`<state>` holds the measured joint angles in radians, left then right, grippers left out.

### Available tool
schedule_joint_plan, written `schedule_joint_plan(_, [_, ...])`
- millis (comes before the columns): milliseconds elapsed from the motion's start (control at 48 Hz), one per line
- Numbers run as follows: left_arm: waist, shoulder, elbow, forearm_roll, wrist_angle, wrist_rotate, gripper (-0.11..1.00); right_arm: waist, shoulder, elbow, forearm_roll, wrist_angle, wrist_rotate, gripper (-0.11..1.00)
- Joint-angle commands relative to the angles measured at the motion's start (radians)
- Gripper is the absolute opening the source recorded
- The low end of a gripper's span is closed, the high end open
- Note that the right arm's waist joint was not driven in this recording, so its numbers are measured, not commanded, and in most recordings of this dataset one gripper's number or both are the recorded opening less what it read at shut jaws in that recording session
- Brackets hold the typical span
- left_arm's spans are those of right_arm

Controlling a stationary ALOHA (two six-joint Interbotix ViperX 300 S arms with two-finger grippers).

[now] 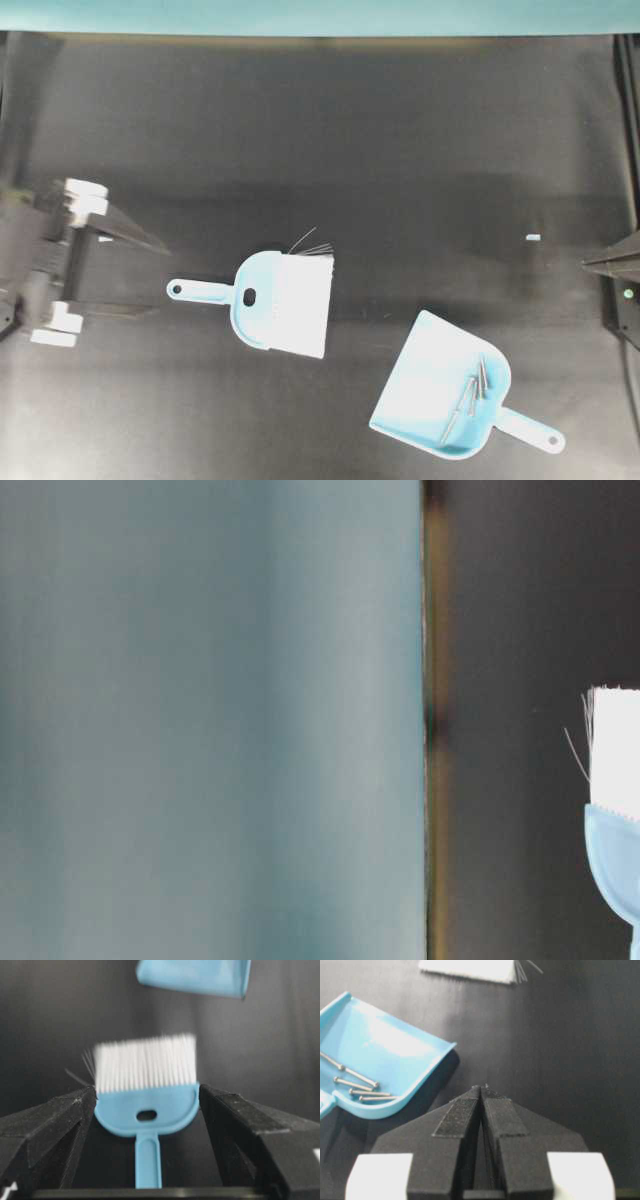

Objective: Hold the dustpan with a person, while the left arm uses a hand brush to gather the screws into the dustpan.

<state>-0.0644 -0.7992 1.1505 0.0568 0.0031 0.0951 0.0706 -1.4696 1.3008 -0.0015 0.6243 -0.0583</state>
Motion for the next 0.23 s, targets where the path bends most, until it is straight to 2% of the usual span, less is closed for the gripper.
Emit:
schedule_joint_plan(0, [-0.005, -0.034, 0.003, 0.0, -0.009, -0.002, 0.81, 0.0, 0.005, -0.006, -0.002, -0.005, -0.005, 0.0])
schedule_joint_plan(209, [-0.005, -0.046, 0.018, 0.0, -0.011, -0.002, 0.81, 0.002, 0.005, -0.006, -0.002, -0.005, -0.003, 0.0])
